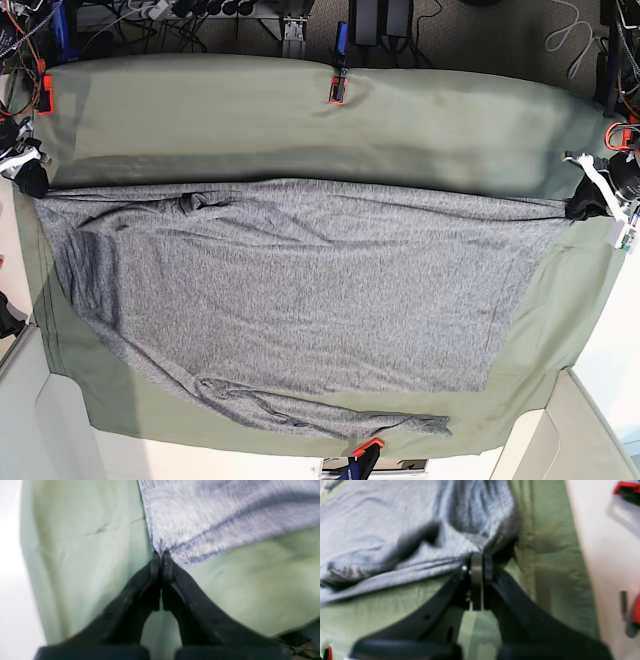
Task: Fold the T-shirt properly
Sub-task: 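Lower the shirt edge and open both grippers to flatten the shirt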
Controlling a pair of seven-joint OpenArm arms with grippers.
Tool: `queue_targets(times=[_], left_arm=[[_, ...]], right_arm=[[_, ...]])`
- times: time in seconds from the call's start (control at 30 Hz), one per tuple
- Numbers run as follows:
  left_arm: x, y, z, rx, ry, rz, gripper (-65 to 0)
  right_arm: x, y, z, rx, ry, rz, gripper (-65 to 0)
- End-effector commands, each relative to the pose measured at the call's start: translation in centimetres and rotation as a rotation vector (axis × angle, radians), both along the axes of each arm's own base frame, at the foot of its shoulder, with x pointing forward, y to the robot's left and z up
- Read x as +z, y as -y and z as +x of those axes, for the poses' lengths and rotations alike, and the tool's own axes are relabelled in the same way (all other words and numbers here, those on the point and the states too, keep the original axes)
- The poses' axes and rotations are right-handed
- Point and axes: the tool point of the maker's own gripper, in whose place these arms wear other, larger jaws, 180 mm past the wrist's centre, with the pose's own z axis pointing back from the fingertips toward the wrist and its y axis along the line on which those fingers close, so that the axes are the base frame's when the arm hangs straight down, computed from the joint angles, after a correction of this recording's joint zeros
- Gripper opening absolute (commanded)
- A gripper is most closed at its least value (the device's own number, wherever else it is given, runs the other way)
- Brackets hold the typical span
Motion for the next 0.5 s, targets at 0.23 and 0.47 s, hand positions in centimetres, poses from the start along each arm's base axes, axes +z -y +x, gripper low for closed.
queue_targets(times=[0.23, 0.47], left_arm=[[3.0, -3.2, -1.9, 0.037, 0.036, 0.019, -65.0], [1.2, -3.1, -4.6, 0.030, -0.043, 0.004, -65.0]], right_arm=[[1.8, 2.7, -0.9, 0.018, 0.000, -0.090, -65.0], [0.7, 3.2, -3.2, 0.038, -0.061, -0.106, -65.0]])
